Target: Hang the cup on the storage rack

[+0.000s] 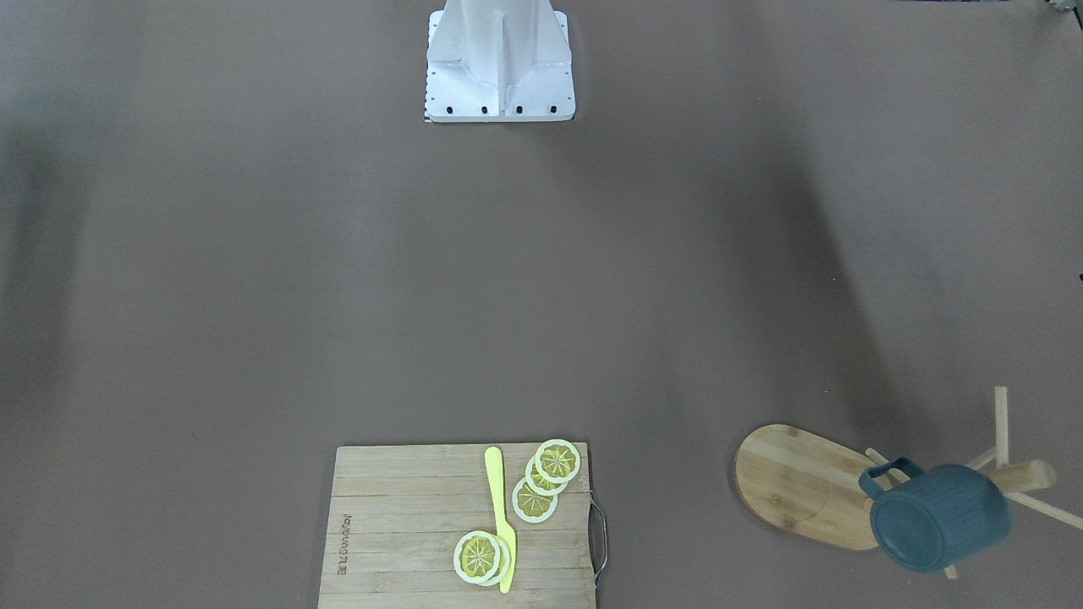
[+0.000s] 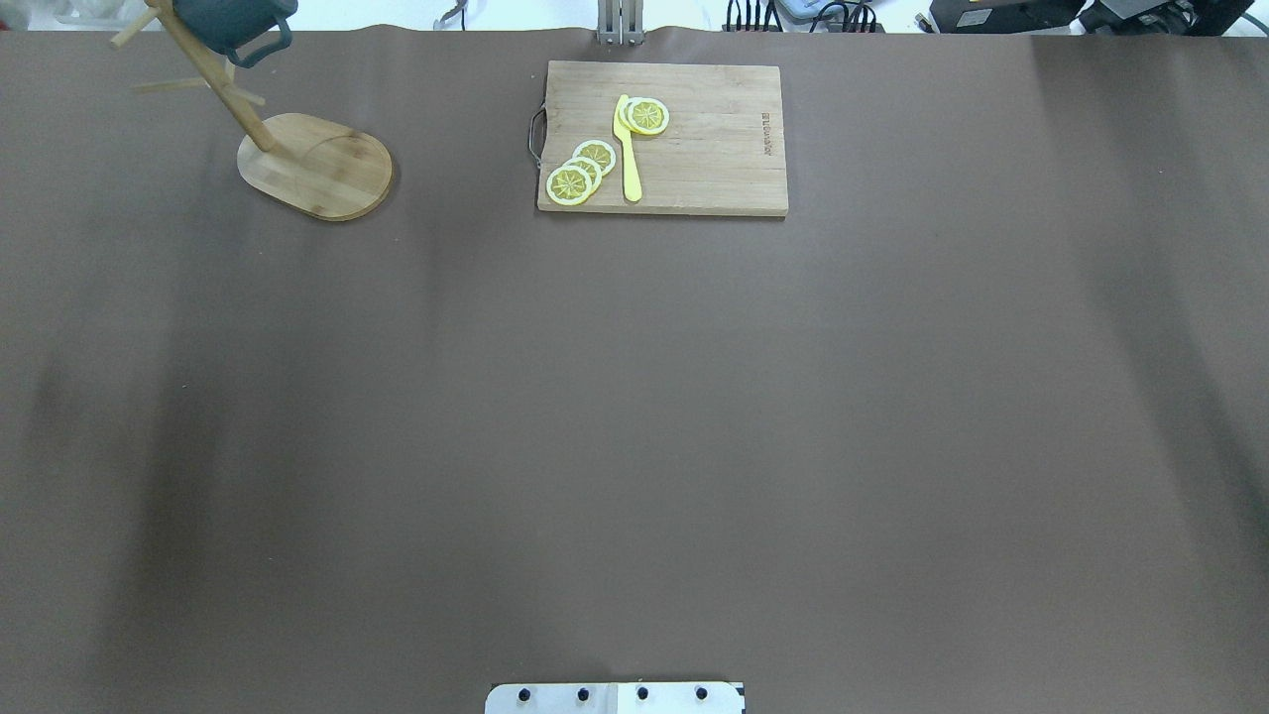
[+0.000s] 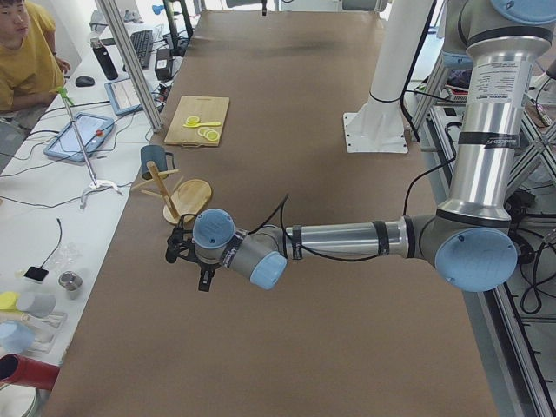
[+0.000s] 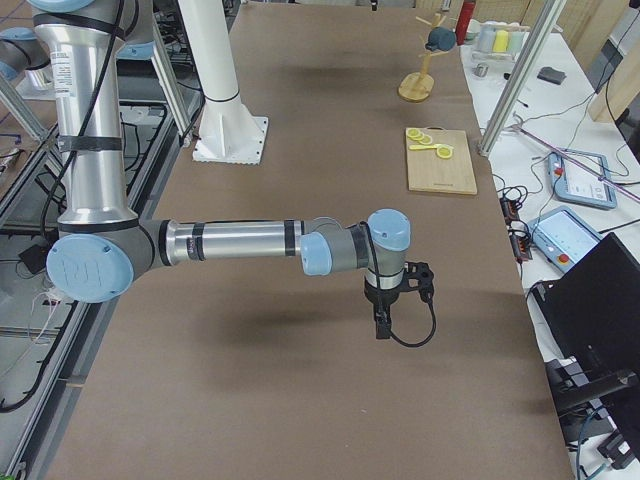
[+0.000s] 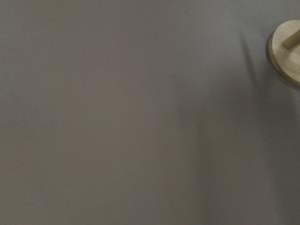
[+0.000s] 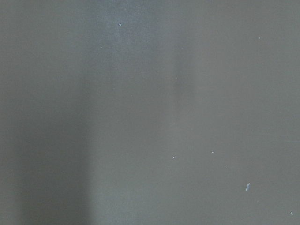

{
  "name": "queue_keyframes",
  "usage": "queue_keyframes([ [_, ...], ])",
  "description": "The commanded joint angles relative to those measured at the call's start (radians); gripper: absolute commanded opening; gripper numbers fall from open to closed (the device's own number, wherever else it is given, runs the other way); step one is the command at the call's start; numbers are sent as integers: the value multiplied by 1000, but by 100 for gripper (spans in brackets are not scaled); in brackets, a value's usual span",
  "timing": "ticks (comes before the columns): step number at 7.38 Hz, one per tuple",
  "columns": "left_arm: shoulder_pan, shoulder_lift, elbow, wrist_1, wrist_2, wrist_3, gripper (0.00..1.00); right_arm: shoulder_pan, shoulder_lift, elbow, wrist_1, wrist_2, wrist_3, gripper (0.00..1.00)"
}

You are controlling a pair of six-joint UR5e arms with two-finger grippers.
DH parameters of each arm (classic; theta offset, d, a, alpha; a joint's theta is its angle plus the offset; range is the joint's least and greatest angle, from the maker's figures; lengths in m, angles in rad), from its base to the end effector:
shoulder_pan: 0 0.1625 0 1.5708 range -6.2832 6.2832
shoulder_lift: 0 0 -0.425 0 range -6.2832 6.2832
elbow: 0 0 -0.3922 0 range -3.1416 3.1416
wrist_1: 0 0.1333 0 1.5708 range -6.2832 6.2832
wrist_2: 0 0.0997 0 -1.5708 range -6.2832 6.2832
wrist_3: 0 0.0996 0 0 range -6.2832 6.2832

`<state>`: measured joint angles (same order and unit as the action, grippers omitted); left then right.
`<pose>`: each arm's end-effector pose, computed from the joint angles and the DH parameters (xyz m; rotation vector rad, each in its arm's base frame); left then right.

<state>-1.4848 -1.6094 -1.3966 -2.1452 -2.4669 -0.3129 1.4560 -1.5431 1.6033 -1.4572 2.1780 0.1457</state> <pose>-0.0105 -0.5245 0.6542 0.2257 0.9431 -0.0123 0.0169 -0.5210 0.6271 0.0883 -0.6223 -0.0229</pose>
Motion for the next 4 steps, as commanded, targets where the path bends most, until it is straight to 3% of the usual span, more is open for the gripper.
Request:
queue_keyframes([
  [1,-6,29,-22,16,0,6,99,3,-2,-5,1,0,-8,100],
  [4,17,49,-47,33,11,8,99,3,-3,-11,0,2,-24,100],
])
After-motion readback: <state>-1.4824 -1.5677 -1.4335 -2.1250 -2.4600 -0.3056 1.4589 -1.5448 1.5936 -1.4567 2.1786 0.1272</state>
